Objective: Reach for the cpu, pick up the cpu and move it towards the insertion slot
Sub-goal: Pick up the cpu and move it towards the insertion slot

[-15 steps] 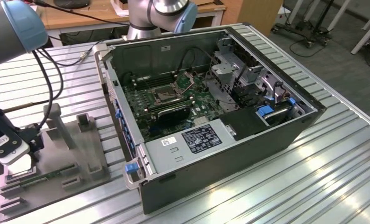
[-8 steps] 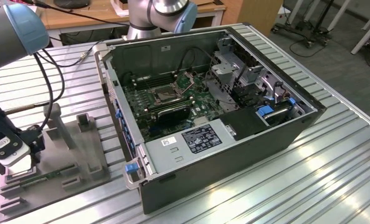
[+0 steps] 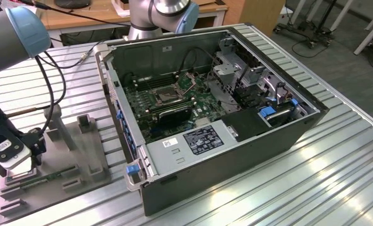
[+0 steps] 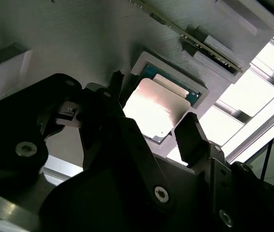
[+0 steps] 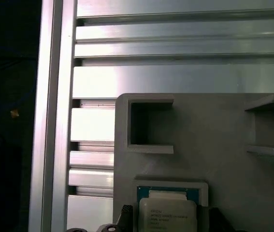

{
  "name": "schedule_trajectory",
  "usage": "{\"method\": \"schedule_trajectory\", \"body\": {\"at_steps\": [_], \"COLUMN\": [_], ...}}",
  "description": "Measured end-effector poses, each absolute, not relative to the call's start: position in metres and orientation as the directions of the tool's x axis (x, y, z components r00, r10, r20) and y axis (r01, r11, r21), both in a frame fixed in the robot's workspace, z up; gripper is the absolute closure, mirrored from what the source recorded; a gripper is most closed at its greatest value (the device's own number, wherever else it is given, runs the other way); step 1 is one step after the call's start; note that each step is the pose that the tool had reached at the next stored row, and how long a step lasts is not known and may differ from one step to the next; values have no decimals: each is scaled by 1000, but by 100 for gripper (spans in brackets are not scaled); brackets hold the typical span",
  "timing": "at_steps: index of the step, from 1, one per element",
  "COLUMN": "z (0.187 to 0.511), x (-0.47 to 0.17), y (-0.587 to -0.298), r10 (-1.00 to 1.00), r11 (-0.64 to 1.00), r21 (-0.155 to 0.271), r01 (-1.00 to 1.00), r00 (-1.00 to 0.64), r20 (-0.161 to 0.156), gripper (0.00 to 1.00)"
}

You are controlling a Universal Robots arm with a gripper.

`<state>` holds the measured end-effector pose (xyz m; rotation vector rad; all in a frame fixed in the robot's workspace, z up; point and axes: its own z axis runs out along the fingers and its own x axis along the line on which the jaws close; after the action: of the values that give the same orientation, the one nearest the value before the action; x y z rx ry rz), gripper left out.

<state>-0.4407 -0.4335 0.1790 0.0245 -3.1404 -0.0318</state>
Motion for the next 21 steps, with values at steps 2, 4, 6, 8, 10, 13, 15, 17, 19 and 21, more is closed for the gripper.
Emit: {"method": "schedule_trajectory", "body": {"at_steps": [2,4,6,8,10,13,15,17,19,21], "z": [179,179,179,179,179,179,179,179,179,179], "x": [-441,-441,-441,-441,-441,-441,-441,-441,-441,-441], "y": [-433,-433,-433,-433,-433,-433,-433,-433,-433,-433], "r10": [-16,-16,-16,-16,-16,-16,-16,-16,-16,-16], "r11": [1000,1000,1000,1000,1000,1000,1000,1000,1000,1000], "r21": [19,18,17,16,14,13,11,10,9,8], "r01": [-16,-16,-16,-16,-16,-16,-16,-16,-16,-16], "r00": [-1000,-1000,-1000,-1000,-1000,-1000,-1000,-1000,-1000,-1000], "r20": [1,1,1,1,1,1,1,1,1,1], "gripper": [29,29,29,31,38,39,45,45,45,45]}}
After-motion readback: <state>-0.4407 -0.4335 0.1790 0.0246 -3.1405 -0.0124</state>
